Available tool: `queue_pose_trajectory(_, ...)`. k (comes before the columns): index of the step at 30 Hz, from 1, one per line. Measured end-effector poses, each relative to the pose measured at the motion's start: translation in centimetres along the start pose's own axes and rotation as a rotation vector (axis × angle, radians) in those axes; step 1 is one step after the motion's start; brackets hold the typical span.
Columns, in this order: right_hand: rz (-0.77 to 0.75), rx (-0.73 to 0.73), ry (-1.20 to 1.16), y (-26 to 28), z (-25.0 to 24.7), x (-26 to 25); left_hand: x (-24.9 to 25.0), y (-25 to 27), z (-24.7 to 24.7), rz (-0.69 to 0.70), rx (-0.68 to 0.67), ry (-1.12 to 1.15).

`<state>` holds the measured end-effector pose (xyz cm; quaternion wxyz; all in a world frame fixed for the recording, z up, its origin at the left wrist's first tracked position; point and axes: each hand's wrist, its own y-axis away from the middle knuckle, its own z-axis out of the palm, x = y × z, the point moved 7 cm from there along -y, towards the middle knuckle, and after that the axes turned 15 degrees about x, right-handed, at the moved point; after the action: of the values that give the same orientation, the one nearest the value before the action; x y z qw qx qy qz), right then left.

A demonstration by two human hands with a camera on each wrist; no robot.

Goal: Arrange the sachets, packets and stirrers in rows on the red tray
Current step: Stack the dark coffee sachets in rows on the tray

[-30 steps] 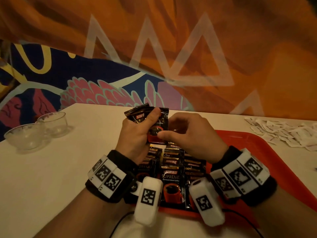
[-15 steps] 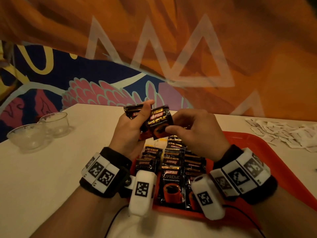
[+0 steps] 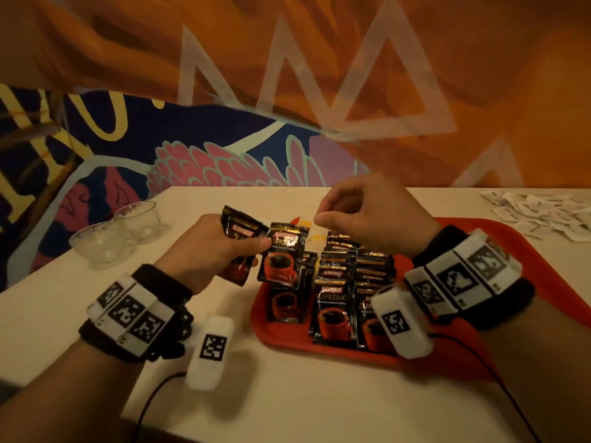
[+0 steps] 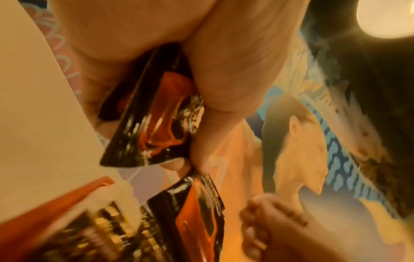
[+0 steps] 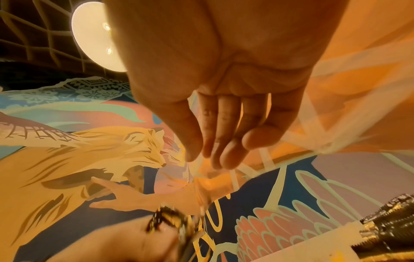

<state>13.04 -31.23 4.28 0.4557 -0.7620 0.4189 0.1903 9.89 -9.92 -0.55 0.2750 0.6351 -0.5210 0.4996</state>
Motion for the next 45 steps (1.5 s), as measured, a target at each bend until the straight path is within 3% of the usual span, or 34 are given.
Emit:
queue_pose_trajectory(4, -0.008, -0.013, 0.012, 0.0, -0.3, -0.4, -3.1, 0.8, -0.2, -0.073, 0.021, -0.207)
queue_pose_trajectory(11, -0.027, -0.004, 0.016, 0.0, -1.2, -1.2, -5.1, 1.9, 0.8, -0.212, 0.022, -0.32)
queue_pose_trajectory(20, -0.024, -0.04, 0.018, 0.3, -1.3, -1.5, -4.5, 2.4, 1.4, -0.23, 0.078, -0.31)
queue_pose_trajectory(27, -0.027, -0.066, 0.048, 0.4, -1.0, -1.5, -3.7, 2.2, 0.9, -0.152, 0.13, -0.347)
queue_pose_trajectory(33, -0.021, -0.084, 0.052, 0.6, -0.5, -1.3, -2.2, 2.4, 0.1, -0.251, 0.183, 0.022)
queue_pose_trajectory(45, 0.048, -0.107, -0.005, 1.0, 2.2, -0.3, 3.2, 3.1, 3.5, -0.122, 0.152, 0.698)
